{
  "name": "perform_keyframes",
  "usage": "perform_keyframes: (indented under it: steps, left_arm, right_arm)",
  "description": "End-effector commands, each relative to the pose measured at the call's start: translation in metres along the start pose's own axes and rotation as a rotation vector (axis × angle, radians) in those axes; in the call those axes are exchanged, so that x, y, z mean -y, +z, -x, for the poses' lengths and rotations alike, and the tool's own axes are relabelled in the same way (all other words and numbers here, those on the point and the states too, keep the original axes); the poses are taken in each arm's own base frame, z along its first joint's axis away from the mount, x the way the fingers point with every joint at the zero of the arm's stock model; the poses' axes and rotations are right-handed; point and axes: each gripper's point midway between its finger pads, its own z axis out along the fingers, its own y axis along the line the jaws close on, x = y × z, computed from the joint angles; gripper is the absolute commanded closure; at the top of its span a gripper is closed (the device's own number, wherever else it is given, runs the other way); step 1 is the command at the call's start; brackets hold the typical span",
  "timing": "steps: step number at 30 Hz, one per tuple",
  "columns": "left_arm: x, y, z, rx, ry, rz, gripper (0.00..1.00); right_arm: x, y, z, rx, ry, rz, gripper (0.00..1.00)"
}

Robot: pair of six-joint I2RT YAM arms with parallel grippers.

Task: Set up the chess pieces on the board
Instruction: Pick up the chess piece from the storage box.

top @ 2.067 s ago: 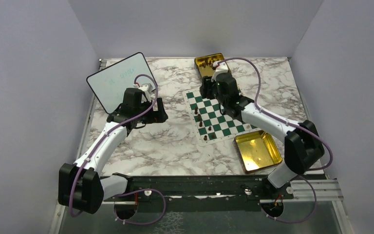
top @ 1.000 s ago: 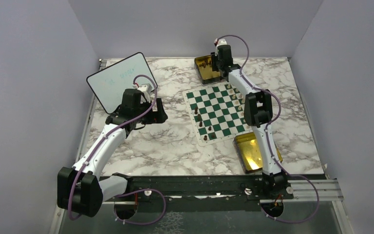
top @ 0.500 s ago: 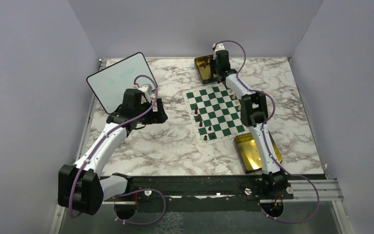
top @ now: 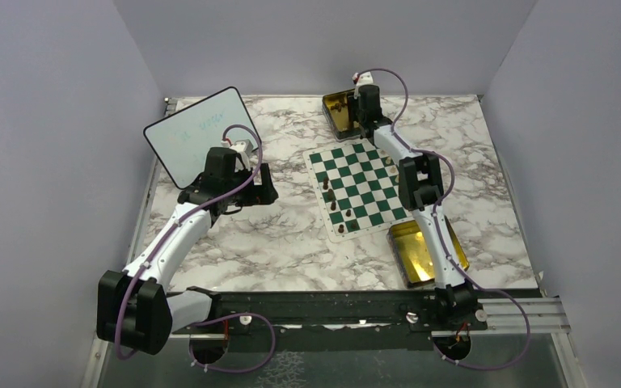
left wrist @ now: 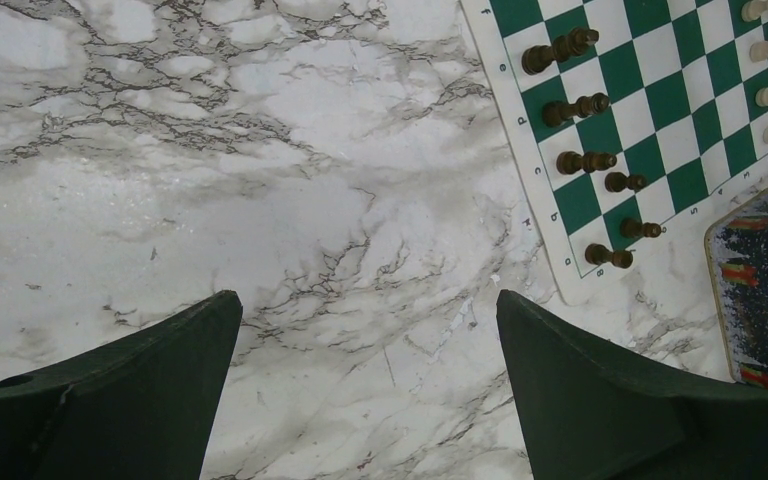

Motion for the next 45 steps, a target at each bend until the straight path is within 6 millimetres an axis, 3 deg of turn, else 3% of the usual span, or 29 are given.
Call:
perform_keyframes:
  steps: [1, 4, 13, 22, 25, 29, 32, 37, 45]
  left_arm:
    - [-0.003, 0.002, 0.001, 0.006, 0.012, 0.013, 0.01]
    - [-0.003, 0.002, 0.001, 0.006, 0.012, 0.014, 0.01]
    - [-0.004, 0.005, 0.000, -0.004, 0.011, 0.016, 0.01]
    - [-0.004, 0.008, -0.001, -0.015, 0.008, 0.017, 0.01]
    - [-0.006, 0.008, -0.002, -0.016, 0.009, 0.022, 0.01]
    - [-0.007, 0.007, -0.002, -0.013, 0.009, 0.031, 0.01]
    - [-0.007, 0.007, -0.002, -0.013, 0.009, 0.032, 0.01]
    - [-0.006, 0.006, -0.001, -0.010, 0.009, 0.026, 0.01]
    - [-0.006, 0.005, -0.001, -0.005, 0.012, 0.029, 0.01]
  right_arm:
    - [0.008, 0.010, -0.013, 0.009, -0.010, -0.033, 0.46]
    - [0.006, 0.009, -0.008, 0.020, -0.004, -0.019, 0.44]
    - [-0.004, -0.012, -0.016, -0.025, 0.029, 0.053, 0.68]
    - [-0.011, -0.017, 0.023, 0.046, 0.055, 0.108, 0.83]
    - [-0.010, -0.019, 0.049, 0.100, 0.076, 0.104, 0.85]
    - [-0.006, -0.027, 0.089, 0.186, 0.159, 0.114, 0.78]
    - [-0.002, -0.027, 0.096, 0.206, 0.175, 0.107, 0.67]
    - [0.003, -0.020, 0.078, 0.174, 0.171, 0.073, 0.52]
    - [0.015, 0.000, 0.047, 0.156, 0.046, 0.002, 0.51]
